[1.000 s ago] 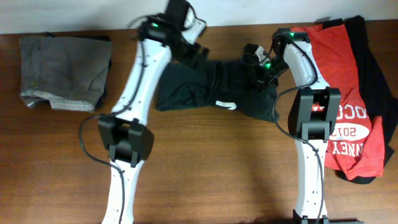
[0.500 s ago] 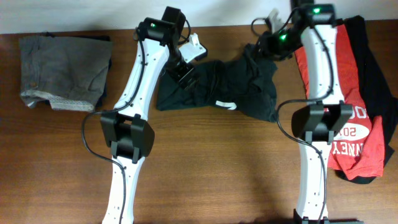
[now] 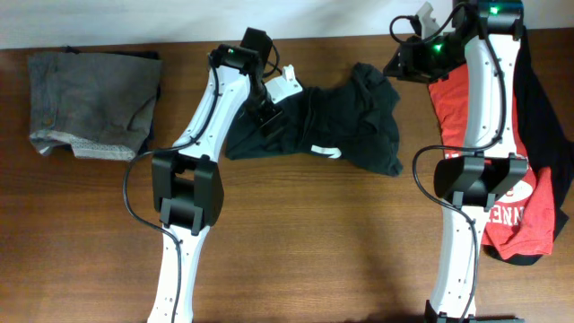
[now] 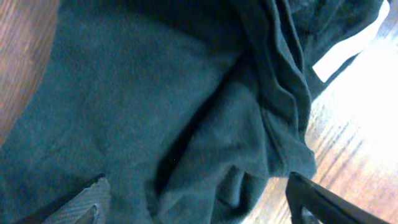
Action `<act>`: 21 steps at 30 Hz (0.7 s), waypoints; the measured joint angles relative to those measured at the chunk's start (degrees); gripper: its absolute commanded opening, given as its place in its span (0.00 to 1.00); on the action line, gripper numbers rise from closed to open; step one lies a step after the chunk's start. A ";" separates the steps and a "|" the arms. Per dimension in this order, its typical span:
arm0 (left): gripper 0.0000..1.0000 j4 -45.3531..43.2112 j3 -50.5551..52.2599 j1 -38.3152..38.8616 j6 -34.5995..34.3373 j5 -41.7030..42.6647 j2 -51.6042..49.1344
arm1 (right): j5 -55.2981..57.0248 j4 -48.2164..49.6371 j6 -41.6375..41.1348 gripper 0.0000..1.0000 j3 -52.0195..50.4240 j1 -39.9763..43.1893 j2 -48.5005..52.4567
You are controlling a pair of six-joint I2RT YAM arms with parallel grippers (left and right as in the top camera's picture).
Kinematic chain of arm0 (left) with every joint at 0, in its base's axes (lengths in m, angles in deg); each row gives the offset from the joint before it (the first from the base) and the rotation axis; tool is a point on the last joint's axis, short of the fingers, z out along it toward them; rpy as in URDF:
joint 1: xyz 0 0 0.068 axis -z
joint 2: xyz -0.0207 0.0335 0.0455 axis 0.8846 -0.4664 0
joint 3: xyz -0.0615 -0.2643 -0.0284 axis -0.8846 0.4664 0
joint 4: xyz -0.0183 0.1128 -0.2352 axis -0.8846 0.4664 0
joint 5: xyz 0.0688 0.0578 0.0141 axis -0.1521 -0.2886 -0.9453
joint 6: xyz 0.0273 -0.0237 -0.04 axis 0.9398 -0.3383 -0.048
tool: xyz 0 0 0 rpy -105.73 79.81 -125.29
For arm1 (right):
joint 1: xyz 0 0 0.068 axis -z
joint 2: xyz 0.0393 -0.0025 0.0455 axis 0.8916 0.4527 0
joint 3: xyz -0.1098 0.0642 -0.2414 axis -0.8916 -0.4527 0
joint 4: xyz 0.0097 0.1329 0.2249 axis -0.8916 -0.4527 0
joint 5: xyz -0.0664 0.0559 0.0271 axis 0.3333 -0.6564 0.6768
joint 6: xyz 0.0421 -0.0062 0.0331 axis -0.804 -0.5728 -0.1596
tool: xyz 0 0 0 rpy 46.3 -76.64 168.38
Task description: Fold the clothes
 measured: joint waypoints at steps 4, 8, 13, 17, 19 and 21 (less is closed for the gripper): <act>0.64 0.17 0.15 0.74 0.33 0.11 0.00 | 0.02 0.00 0.07 0.43 0.00 0.00 0.00; 0.57 1.36 0.31 2.40 0.39 0.37 0.00 | 0.48 0.00 0.09 0.42 0.00 0.00 0.00; 0.54 3.82 0.37 4.46 0.46 0.61 0.00 | 0.87 -0.50 0.07 0.43 0.00 0.00 0.00; 0.54 6.64 0.37 5.11 0.46 0.74 0.00 | 0.90 -0.50 0.24 0.43 0.00 0.11 0.00; 0.54 7.43 0.39 5.07 0.46 0.61 0.00 | 0.90 -0.50 0.26 0.43 0.00 0.11 0.00; 0.54 7.78 0.42 5.05 0.44 0.52 0.00 | 0.90 -0.50 0.31 0.42 0.00 0.15 0.00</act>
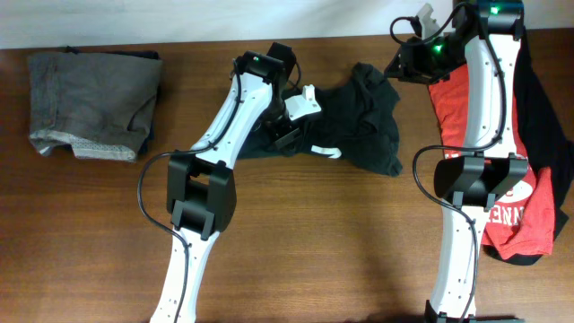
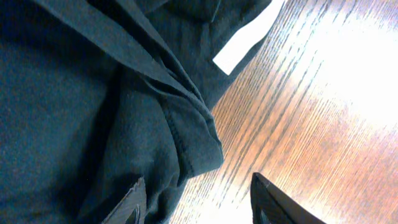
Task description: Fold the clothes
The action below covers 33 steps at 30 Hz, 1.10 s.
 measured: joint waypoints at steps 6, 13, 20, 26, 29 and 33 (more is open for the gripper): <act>0.54 0.90 0.00 0.00 -0.24 2.21 -1.20 | 0.00 0.00 -0.02 0.42 0.00 0.00 0.00; 0.44 5.11 -0.02 1.99 -2.14 4.37 -6.03 | 0.00 0.00 -0.02 0.42 0.00 0.00 0.00; 0.43 7.37 -0.85 4.11 -4.17 4.52 -6.86 | 0.02 0.00 0.00 0.43 0.00 0.00 0.00; 0.44 14.40 -11.61 4.02 -5.03 4.52 -8.07 | 0.00 0.07 1.01 0.43 0.00 0.00 0.00; 0.45 16.13 -20.90 3.89 -5.64 4.52 -8.13 | 0.22 0.33 1.01 0.43 0.00 0.00 0.00; 0.57 16.13 -32.35 3.32 -7.80 4.55 -8.13 | 0.39 1.29 1.11 0.47 0.00 -0.33 0.00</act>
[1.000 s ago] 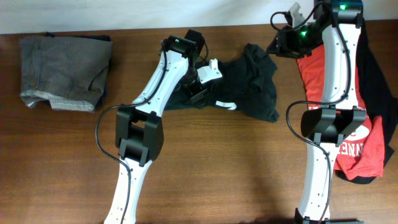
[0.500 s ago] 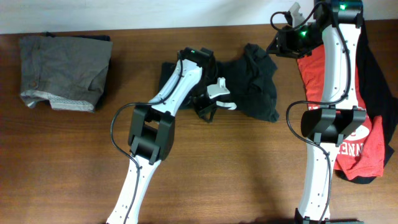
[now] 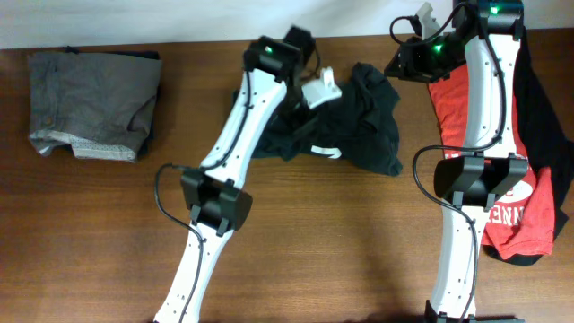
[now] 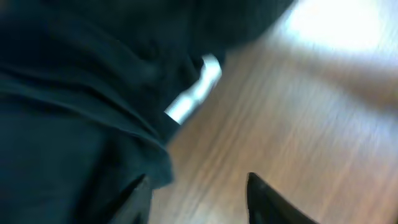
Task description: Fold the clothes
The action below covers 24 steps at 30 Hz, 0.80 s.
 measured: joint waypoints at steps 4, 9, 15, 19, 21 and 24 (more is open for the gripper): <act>0.68 -0.52 -8.61 -2.29 -3.72 0.20 0.02 | 1.84 2.93 -0.17 0.55 0.00 -1.51 0.00; 0.72 -4.15 -10.64 -8.72 -10.40 -0.76 0.74 | 6.80 7.30 -1.18 0.62 -0.87 -6.21 0.00; 0.72 -4.37 -10.62 -16.52 -13.53 -2.03 0.74 | 10.86 11.19 -1.97 0.72 -1.46 -12.96 1.46; 0.72 -4.04 -10.62 -18.45 -14.16 -2.40 0.74 | 12.76 12.59 -2.01 0.79 -1.51 -16.15 4.50; 0.72 -3.85 -10.62 -18.53 -14.34 -2.40 0.74 | 13.40 13.64 -1.92 0.82 -1.60 -17.27 6.34; 0.72 -3.85 -10.62 -18.47 -14.36 -2.43 0.74 | 13.97 15.15 -1.92 0.83 -1.79 -18.32 8.72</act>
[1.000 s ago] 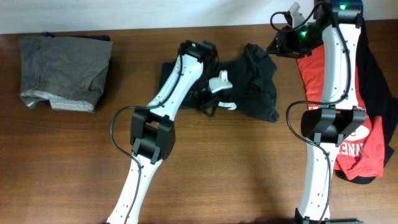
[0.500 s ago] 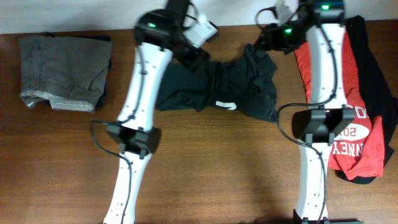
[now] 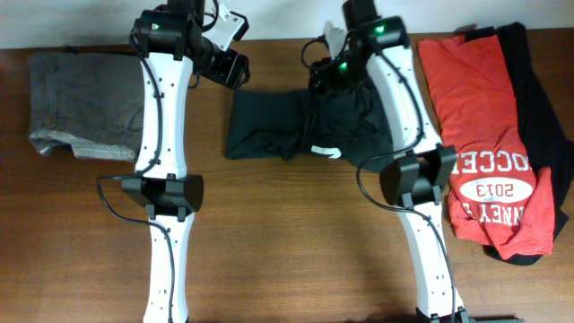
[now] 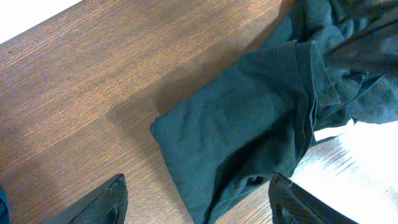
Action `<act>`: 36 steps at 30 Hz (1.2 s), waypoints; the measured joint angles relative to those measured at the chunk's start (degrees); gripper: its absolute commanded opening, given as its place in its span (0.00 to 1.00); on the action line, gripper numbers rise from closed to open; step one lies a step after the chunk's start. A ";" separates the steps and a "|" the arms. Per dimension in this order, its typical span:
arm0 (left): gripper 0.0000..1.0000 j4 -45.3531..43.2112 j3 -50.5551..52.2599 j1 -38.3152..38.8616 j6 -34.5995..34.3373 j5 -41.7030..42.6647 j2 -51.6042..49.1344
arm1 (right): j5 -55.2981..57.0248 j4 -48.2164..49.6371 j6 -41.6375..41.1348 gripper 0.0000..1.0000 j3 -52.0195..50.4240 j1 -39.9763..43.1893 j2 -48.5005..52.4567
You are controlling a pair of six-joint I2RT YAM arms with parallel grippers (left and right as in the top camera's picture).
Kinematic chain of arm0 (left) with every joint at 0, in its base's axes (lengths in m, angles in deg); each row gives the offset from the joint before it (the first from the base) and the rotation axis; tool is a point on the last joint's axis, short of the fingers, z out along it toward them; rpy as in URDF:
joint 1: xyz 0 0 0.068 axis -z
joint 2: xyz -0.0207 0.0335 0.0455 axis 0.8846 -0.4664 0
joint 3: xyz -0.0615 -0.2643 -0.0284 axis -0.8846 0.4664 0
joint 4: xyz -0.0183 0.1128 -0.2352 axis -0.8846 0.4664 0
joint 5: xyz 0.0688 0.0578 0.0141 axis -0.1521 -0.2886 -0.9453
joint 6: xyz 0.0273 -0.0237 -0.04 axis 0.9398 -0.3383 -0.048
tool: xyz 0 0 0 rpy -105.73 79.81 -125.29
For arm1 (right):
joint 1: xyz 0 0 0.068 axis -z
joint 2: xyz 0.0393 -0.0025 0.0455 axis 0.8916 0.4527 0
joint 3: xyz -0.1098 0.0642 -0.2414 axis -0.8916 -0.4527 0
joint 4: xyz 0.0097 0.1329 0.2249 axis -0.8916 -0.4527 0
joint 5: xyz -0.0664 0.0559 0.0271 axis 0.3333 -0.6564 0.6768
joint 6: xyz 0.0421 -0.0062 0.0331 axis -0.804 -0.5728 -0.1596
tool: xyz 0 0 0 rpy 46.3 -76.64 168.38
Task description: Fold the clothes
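A dark teal garment (image 3: 291, 126) lies crumpled in the middle of the table, with its left part lying flat and a white label at its front edge. In the left wrist view the garment (image 4: 249, 124) is well below my left gripper (image 4: 196, 183). That gripper is open and empty, and it hangs high over the table at the back left (image 3: 231, 65). My right gripper (image 3: 325, 74) is down at the garment's back edge. Whether its fingers hold cloth does not show.
A folded grey pile (image 3: 85, 103) sits at the far left. A red printed shirt (image 3: 489, 135) lies spread at the right over a dark garment (image 3: 543, 108). Bare wooden table (image 3: 287, 242) lies along the front.
My left gripper was low at the garment and is now raised at the back left, open, away from the cloth. My right arm has come from the back right to the garment's back edge.
My left gripper was open, close over the garment's left side, then over its front edge by the white label, then further right. The right arm stayed at the back right throughout. Now the left gripper is high and clear, and the right gripper is on the garment.
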 measured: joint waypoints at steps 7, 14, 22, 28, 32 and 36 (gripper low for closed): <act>0.72 0.13 0.00 0.15 -0.02 -0.57 0.00 | 0.70 1.88 0.11 0.78 -0.11 -1.22 2.51; 0.73 0.35 0.00 0.15 -0.02 -0.87 0.00 | 0.96 4.90 0.42 0.14 -0.11 -2.05 2.73; 0.72 0.85 0.00 0.15 -0.02 -0.90 0.00 | 2.25 4.90 0.22 0.04 -0.11 -2.19 2.75; 0.72 0.85 0.00 0.15 -0.02 -0.90 0.00 | 3.08 12.79 0.04 0.04 -0.11 -1.92 2.75; 0.72 0.85 0.00 0.15 -0.02 -0.90 0.00 | 3.67 18.12 -1.20 0.04 -0.13 -1.27 2.75; 0.73 0.85 0.00 0.15 -0.02 -0.90 0.00 | 4.09 19.69 -2.67 0.51 -0.13 0.42 2.75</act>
